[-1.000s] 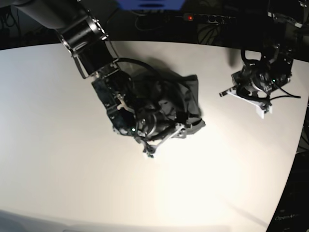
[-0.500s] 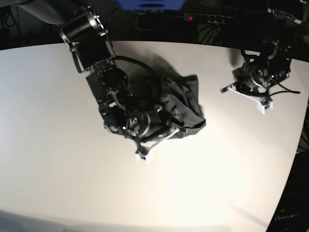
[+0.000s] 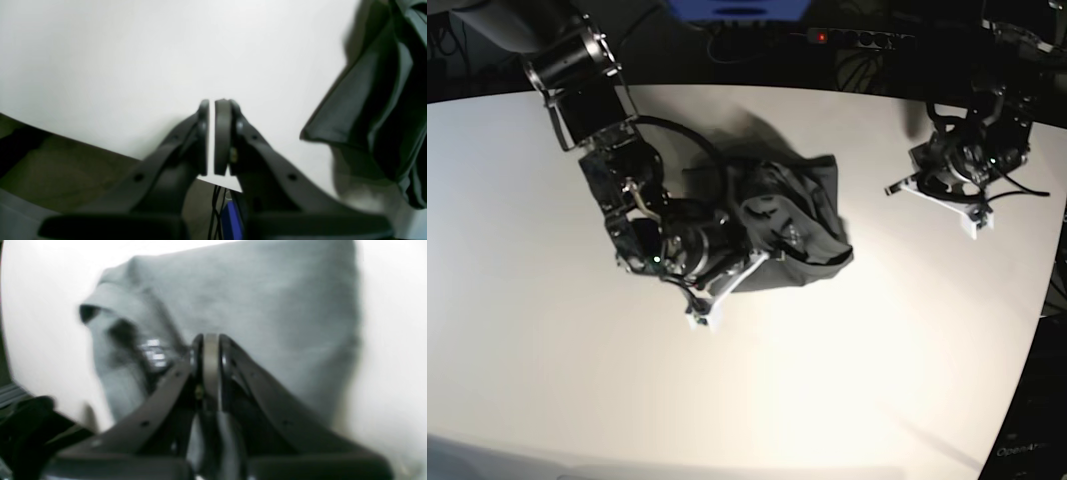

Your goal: Fold the T-shirt properly

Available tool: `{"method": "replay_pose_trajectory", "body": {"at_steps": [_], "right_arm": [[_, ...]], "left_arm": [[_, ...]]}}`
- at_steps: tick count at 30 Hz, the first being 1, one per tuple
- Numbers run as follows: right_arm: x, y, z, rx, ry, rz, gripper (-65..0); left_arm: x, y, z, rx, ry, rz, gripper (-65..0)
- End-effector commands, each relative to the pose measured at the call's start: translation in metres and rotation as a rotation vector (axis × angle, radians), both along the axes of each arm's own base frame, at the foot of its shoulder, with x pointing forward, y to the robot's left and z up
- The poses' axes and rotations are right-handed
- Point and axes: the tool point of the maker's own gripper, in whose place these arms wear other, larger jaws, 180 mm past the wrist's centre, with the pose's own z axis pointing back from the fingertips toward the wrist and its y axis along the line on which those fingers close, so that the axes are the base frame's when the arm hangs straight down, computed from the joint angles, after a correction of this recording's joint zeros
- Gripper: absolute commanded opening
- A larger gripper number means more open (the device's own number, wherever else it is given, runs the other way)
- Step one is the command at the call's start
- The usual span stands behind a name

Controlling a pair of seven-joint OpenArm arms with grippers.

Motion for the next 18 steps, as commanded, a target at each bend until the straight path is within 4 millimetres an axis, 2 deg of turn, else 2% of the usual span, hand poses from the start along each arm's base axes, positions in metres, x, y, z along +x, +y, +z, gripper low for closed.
{"method": "replay_pose_trajectory", "body": {"at_steps": [1,3,5,11,18], "right_arm": [[0.012,0.001,0.014,0.015,-0.045,-0.002,-64.9],[0.005,0.0,0.009,0.013,-0.031,0.002,-64.9],[-0.001,0.002,0.012,0.023,-0.042,0.009,-64.9],[-0.013,0.006,0.029,0.054,-0.097,0.029,-64.9],[-0.043,0.03,0.022,0.048,-0.08,0.136,-64.9]], "left_arm": [[0.008,0.005,0.008,0.019,-0.036,-0.002,-61.9],[0.008,0.006,0.008,0.022,-0.036,-0.002,-61.9],[0.009,0.007,0.009,0.024,-0.038,-0.001,-61.9],[0.016,0.007,0.013,0.022,-0.058,-0.001,-61.9],[0.016,0.006,0.013,0.019,-0.058,0.0,-61.9]]}}
